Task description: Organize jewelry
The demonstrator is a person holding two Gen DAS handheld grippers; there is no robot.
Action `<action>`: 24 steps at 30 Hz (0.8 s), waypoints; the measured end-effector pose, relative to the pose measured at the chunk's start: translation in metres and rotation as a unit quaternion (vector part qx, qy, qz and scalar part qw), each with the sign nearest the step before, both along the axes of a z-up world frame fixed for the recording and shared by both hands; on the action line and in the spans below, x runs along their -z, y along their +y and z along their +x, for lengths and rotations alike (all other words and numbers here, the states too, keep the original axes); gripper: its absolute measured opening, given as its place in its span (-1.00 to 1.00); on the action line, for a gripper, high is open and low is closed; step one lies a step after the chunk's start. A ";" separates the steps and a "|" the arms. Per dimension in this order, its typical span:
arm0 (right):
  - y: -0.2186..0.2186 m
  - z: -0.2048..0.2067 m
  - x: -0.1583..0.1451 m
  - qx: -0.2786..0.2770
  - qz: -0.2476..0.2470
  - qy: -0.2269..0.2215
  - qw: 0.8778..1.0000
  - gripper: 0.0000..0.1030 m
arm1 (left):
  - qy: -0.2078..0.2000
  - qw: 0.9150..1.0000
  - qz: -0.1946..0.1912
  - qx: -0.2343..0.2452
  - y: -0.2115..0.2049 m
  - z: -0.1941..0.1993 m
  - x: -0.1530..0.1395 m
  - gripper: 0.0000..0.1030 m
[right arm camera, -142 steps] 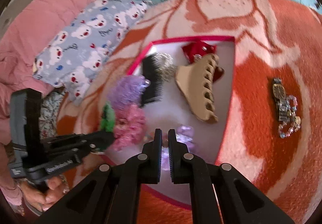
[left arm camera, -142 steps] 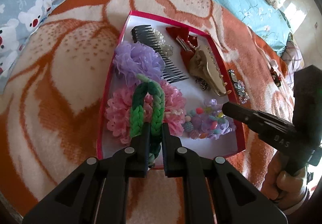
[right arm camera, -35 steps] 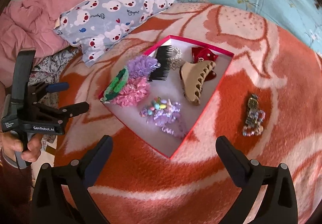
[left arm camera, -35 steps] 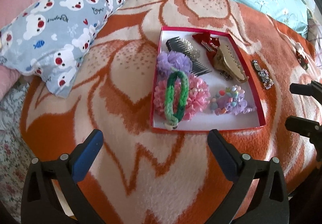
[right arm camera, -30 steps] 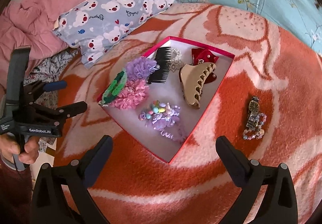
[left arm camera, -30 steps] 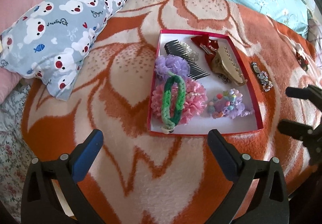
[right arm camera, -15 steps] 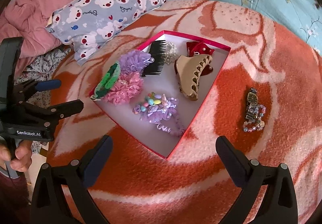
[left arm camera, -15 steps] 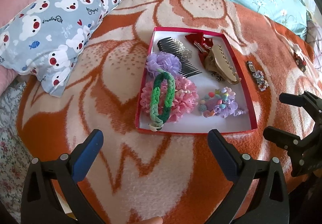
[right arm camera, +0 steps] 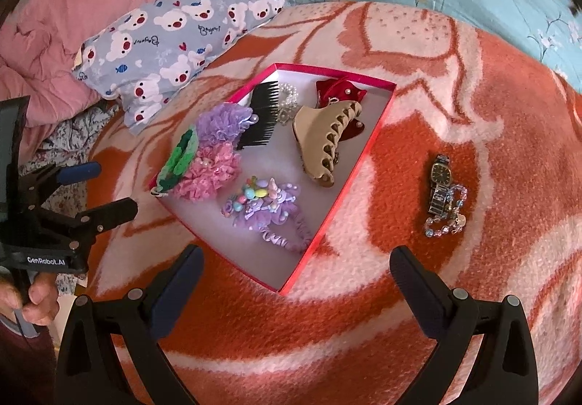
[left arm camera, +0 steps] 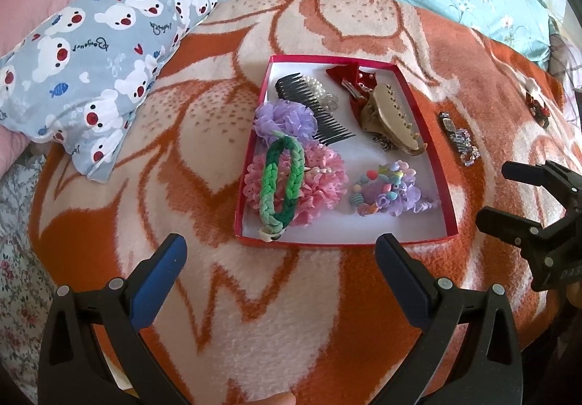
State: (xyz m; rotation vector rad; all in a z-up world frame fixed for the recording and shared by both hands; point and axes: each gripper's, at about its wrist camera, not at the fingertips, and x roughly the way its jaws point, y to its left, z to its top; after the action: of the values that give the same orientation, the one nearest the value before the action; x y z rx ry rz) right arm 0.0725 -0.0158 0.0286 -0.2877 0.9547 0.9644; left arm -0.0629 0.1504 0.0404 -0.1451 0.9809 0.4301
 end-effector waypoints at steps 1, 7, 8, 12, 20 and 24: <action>-0.001 0.001 0.000 0.001 0.001 0.000 1.000 0.99 | 0.000 1.000 0.001 0.001 -0.001 0.000 0.000 1.00; -0.003 0.004 -0.001 0.004 0.006 0.003 1.000 0.99 | 0.000 1.000 0.005 0.002 -0.004 0.000 0.000 1.00; -0.003 0.004 -0.001 0.005 0.007 0.003 1.000 0.99 | -0.001 1.000 0.006 0.002 -0.004 -0.001 -0.001 1.00; -0.004 0.003 -0.002 0.004 0.010 0.003 1.000 0.99 | -0.003 1.000 0.010 0.002 -0.006 -0.002 -0.002 1.00; -0.003 0.001 -0.003 0.001 0.010 0.001 1.000 0.99 | -0.006 1.000 0.011 0.000 -0.007 -0.005 -0.003 1.00; -0.002 -0.001 -0.003 0.000 0.009 0.000 1.000 0.99 | -0.006 1.000 0.012 0.001 -0.007 -0.005 -0.003 1.00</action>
State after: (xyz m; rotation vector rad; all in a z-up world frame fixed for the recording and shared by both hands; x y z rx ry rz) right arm 0.0711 -0.0176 0.0311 -0.2724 0.9463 0.9734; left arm -0.0684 0.1438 0.0432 -0.1248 0.9639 0.4387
